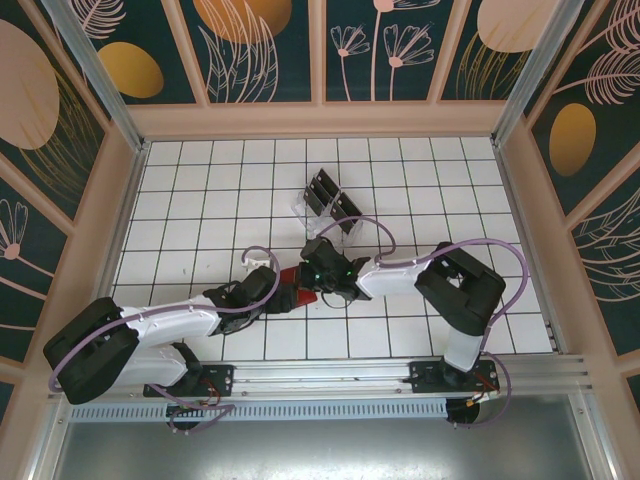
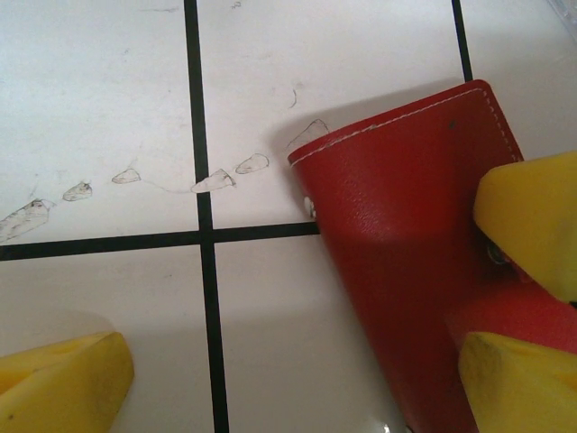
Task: Put the credit cards into the card holder
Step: Close the button on the card holder.
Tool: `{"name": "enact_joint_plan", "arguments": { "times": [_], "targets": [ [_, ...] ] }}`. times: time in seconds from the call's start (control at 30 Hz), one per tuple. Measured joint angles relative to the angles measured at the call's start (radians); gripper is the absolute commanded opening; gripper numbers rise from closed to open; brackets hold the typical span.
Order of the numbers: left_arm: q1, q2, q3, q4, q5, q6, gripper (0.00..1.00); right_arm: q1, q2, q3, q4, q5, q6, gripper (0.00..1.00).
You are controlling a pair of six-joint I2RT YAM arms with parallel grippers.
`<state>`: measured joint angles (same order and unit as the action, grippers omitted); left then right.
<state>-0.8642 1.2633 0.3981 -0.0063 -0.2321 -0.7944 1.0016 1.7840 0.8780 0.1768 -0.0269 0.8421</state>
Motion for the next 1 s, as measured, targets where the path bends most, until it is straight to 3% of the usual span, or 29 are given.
{"name": "enact_joint_plan", "arguments": {
  "times": [0.33, 0.63, 1.0],
  "targets": [
    [0.0, -0.057, -0.032, 0.009, -0.002, -0.038, 0.95, 0.024, -0.001, -0.044, 0.069, 0.035, 0.025, 0.0],
    [0.002, -0.375, -0.09, -0.104, -0.151, -0.186, 0.98, 0.084, 0.002, -0.064, 0.105, 0.119, 0.026, 0.0],
    [0.002, -0.277, -0.09, -0.11, -0.166, -0.237, 0.98, 0.186, 0.039, -0.087, 0.185, 0.358, 0.028, 0.0]
  ]
}}
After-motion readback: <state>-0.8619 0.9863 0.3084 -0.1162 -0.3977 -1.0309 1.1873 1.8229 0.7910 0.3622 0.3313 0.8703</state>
